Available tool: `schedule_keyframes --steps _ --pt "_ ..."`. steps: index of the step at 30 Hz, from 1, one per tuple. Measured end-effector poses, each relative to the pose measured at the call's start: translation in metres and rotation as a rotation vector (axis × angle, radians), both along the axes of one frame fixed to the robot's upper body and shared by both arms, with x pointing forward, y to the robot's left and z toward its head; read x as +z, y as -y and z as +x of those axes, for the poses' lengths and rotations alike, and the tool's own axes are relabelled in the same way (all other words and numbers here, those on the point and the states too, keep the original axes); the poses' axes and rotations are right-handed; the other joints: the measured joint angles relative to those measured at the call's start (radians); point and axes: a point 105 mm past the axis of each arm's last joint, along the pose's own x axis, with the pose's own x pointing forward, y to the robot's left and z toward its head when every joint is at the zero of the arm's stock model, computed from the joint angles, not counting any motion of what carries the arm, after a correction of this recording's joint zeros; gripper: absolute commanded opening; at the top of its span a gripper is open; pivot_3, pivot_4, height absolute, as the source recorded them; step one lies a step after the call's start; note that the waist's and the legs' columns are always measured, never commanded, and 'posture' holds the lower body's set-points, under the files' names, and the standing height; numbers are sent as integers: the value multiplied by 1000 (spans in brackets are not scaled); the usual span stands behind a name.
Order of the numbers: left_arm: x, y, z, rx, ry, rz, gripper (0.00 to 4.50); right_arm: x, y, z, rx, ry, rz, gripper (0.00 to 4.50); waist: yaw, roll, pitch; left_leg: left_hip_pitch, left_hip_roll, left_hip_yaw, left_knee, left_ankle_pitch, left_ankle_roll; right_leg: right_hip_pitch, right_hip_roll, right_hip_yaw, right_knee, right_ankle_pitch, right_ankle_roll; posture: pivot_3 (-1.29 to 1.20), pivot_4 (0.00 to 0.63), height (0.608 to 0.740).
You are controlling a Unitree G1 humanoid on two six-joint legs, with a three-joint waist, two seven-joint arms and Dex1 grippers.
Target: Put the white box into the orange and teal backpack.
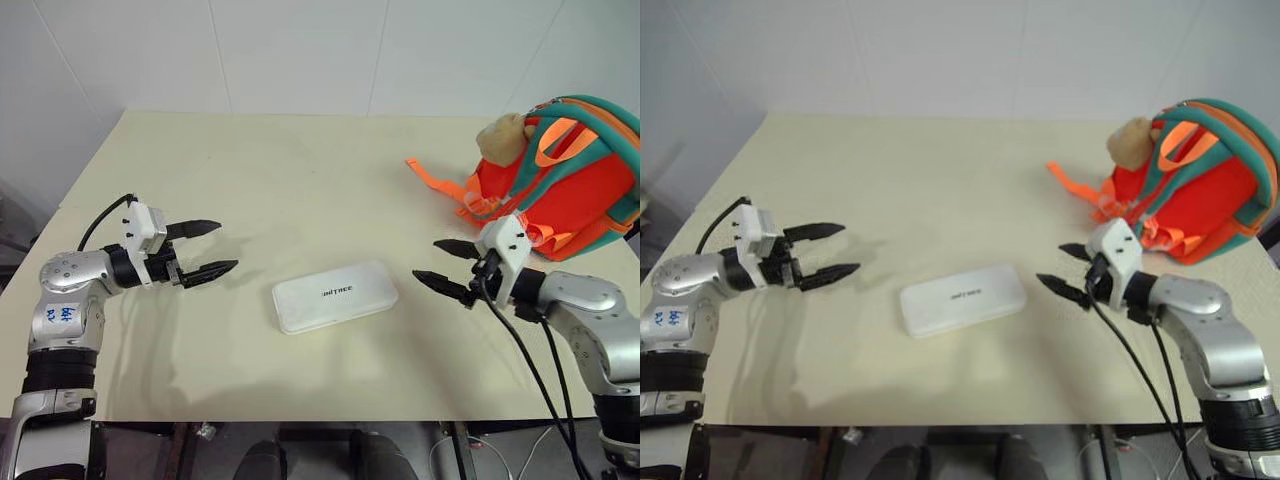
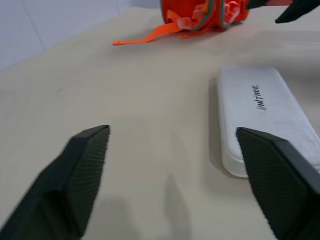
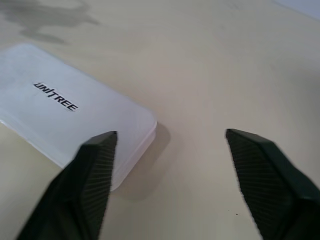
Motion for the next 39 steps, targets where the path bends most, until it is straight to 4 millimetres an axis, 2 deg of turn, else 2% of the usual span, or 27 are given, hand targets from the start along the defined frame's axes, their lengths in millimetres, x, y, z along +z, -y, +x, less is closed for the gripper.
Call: schedule_keyframes --steps 5,8,9,10,16,20,29,39 --pt "-13 4 1 76 -152 1 1616 -14 2 14 -42 -32 -66 1395 2 0 0 0 0 0 0 0 0 0 1 0 0 0 0 0 150 740" --pt "-25 5 -6 110 -309 108 700 -26 2 18 -55 -55 -99 378 1 0 0 0 0 0 -1 0 0 0 1 0 -1 0 0 0 150 740" --pt "-29 3 -8 123 -354 128 357 -30 2 19 -62 -65 -115 127 1 0 0 0 0 0 -2 0 0 0 1 0 -1 0 0 0 150 740" --pt "-33 3 -10 130 -395 134 31 -33 2 20 -66 -71 -126 123 1 0 0 0 0 0 -2 0 0 -1 1 0 -1 0 0 0 150 740" --pt "-42 11 -24 115 -556 114 0 -33 -9 32 -66 -52 -125 120 -2 0 0 0 0 0 -1 0 0 -1 1 0 -1 0 0 0 150 740" --pt "-44 22 -32 90 -629 78 0 -43 -6 38 -86 -69 -164 120 0 0 0 0 0 0 -2 0 0 -1 1 0 -1 0 -1 0 150 740" --pt "-56 39 -41 62 -709 26 0 -58 -18 33 -23 -130 -200 120 -1 0 0 0 0 0 -2 0 0 -1 1 0 -2 0 -1 0 150 740" --pt "-68 60 -48 21 -814 -28 0 -61 -43 24 59 -151 -194 120 0 0 0 0 0 -1 -1 0 0 -1 1 0 -2 0 -1 0 150 740"
